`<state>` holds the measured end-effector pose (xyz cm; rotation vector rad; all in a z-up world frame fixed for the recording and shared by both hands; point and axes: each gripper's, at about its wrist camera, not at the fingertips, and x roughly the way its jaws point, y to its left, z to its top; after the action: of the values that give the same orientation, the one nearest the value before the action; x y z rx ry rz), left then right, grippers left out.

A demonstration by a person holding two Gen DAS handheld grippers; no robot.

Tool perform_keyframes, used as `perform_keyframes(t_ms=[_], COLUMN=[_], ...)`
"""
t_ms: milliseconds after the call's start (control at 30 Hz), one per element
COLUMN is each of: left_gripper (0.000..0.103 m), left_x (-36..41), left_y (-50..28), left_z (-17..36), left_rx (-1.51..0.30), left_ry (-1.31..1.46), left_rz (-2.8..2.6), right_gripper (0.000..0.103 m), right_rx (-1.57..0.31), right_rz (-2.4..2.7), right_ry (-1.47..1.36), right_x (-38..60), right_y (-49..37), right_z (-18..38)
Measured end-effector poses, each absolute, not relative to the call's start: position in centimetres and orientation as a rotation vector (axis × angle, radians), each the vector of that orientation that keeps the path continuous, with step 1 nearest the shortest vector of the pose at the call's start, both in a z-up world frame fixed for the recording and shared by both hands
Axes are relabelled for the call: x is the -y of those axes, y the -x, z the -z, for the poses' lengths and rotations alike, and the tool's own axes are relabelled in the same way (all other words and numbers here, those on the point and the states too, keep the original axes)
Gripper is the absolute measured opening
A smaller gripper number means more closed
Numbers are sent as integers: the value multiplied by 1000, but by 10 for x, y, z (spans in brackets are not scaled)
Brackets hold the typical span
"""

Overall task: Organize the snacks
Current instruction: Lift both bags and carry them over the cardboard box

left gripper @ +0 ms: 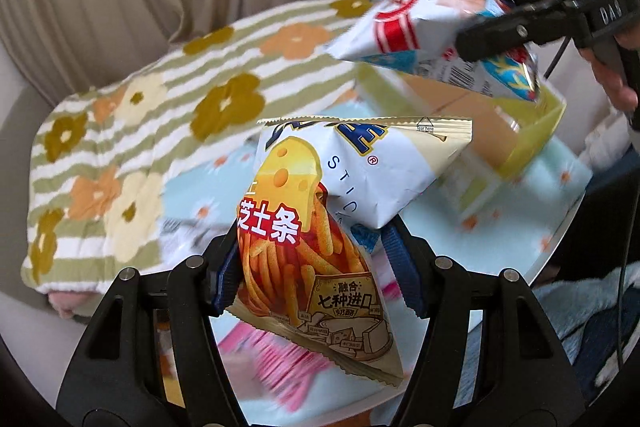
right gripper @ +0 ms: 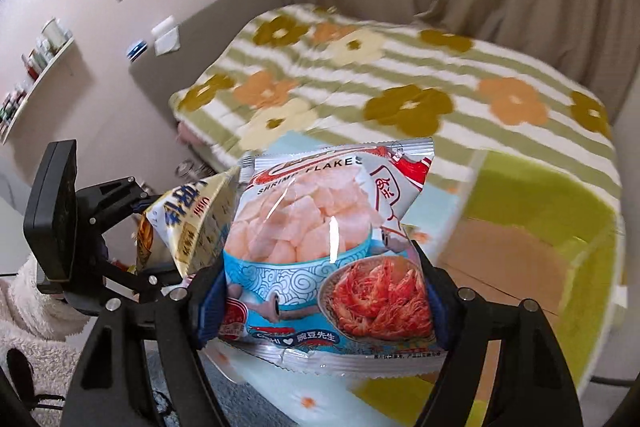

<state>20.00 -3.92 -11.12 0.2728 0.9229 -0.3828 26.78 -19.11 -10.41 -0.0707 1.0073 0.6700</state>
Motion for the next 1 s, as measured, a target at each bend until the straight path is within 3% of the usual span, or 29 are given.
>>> perform_keyframes(t_ms=[400, 800, 833, 933, 1000], left_gripper=[61, 63, 66, 92, 94], left_x=[196, 262, 263, 267, 266], left_y=[-257, -302, -304, -309, -308], left_z=[103, 148, 152, 163, 165], left_rx=[-927, -1064, -1075, -1112, -1106], left_ry=[-182, -119, -115, -134, -139], left_rz=[430, 444, 450, 434, 420], right_gripper=[75, 75, 75, 75, 75], right_rx=[-939, -958, -957, -961, -960], right_rz=[-458, -316, -305, -286, -278], right_ry=[-3, -230, -238, -245, -255], right_x=[327, 379, 381, 382, 384], right_y=[-257, -253, -252, -251, -252], right_z=[105, 139, 141, 143, 145])
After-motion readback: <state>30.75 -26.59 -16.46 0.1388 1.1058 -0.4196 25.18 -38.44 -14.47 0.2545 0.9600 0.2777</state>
